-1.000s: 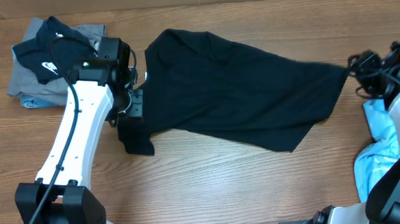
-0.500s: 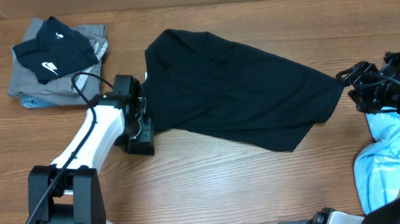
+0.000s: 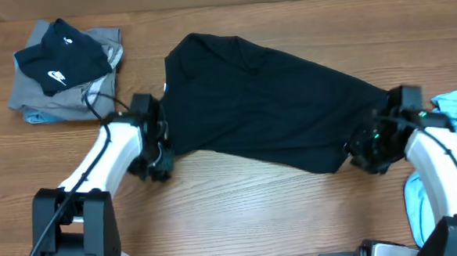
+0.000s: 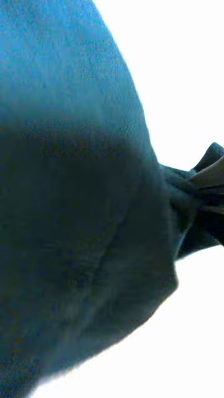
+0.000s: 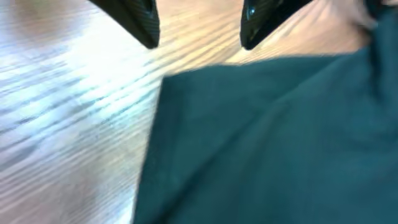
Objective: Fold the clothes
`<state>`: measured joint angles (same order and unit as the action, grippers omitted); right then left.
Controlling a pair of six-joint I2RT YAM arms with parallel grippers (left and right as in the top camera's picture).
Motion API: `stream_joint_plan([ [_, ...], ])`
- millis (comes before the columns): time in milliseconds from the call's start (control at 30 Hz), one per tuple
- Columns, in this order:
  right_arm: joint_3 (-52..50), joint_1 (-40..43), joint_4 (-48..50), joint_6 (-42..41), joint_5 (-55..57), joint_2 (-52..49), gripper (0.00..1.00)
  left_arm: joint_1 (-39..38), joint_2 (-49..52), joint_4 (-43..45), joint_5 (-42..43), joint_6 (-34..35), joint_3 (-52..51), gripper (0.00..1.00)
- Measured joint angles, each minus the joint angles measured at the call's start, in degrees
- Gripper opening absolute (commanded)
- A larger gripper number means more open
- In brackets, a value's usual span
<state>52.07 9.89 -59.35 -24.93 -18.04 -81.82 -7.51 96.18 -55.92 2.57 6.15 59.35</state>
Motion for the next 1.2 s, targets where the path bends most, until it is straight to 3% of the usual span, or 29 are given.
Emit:
stream_joint_plan([
  [133,-10.29,-1.55,10.97,-1.25,-0.09,-0.11,0.58,0.0,-0.02,-4.31,0.68,-0.11,9.73,0.04],
  [267,-17.05,-1.99,22.51,-2.54,-2.45,0.02,0.58,0.0,-0.02,-6.93,1.11,-0.2,15.63,0.04],
  [333,-18.53,-2.05,27.02,-2.86,-4.5,0.61,0.46,0.0,-0.02,-7.96,1.18,-0.31,16.9,0.04],
  [400,-19.67,-2.05,29.83,-2.62,-5.99,0.57,0.15,0.0,-0.02,-8.44,1.31,-0.33,17.73,0.04],
  [433,-20.15,-2.05,30.34,-2.97,-6.49,0.52,0.06,0.04,-0.02,-8.55,1.29,-0.39,18.21,0.04],
  [533,-20.46,-2.05,30.08,-2.84,-7.61,0.5,0.04,0.11,-0.02,-9.46,1.07,-0.72,19.8,0.04],
  [633,-16.09,-2.03,19.3,-1.44,-7.69,0.5,0.04,0.24,-0.02,-12.22,-0.76,-0.76,22.14,0.04],
  [733,-3.41,-1.97,0.04,0.26,-4.55,0.46,0.04,0.68,-0.02,-14.95,-4.13,-0.79,24.81,0.04],
  [867,13.7,-1.84,-17.03,1.22,2.78,0.92,0.04,1.64,-0.02,-16.65,-7.32,-0.79,26.25,0.04],
  [1000,19.8,-1.73,-25.35,0.83,9.16,2.14,0.05,3.06,-0.02,-18.58,-8.66,-0.74,26.29,0.04],
  [1033,19.93,-1.73,-26.69,0.7,10.27,2.16,0.06,3.48,-0.02,-19.56,-8.83,-0.72,26.32,0.04],
  [1067,19.87,-1.73,-28.02,0.5,11.04,2.14,0.15,3.82,-0.02,-20.59,-8.87,-0.72,26.32,0.04],
  [1133,19.82,-1.75,-29.7,0.02,12.13,1.95,0.55,4.17,-0.02,-22.25,-8.92,-0.5,26.32,0.06],
  [1200,19.8,-1.73,-30.93,-0.02,13.16,1.92,0.71,4.24,-0.02,-23.93,-9.07,-0.42,26.32,0.16],
])
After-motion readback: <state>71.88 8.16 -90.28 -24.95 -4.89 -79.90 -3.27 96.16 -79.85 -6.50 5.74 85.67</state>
